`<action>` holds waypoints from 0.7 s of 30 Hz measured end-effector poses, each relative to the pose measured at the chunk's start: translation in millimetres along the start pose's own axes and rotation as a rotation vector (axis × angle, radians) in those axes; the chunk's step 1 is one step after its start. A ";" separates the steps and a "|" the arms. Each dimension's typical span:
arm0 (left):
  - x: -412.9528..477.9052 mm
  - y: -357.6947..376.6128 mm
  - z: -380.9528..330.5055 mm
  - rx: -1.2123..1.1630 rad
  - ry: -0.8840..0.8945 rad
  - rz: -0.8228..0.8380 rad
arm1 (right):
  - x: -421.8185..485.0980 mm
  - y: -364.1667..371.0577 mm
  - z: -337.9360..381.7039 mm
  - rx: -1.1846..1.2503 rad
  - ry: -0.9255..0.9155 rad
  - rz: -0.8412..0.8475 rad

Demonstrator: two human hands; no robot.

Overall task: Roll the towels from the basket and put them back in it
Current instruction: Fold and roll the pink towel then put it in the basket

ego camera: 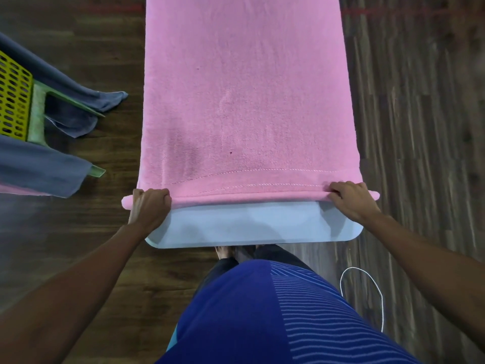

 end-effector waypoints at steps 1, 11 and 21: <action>1.5 -0.2 0.2 0.031 -0.029 -0.020 | 0.6 -0.3 -0.3 -0.007 0.020 -0.015; -23.6 13.2 -10.7 -0.067 0.054 -0.351 | -21.8 14.0 7.9 0.034 -0.118 -0.361; -11.6 0.3 -9.3 -0.013 0.079 -0.219 | -7.1 -0.4 11.9 0.045 -0.052 -0.285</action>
Point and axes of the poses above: each hand's wrist, its own x-axis towards the middle knuckle, its own y-axis out of the palm, z = x × y, the point moved 5 cm from there along x, towards the middle knuckle, and after that the axes turned 14 degrees about y, right-handed, at the moved point
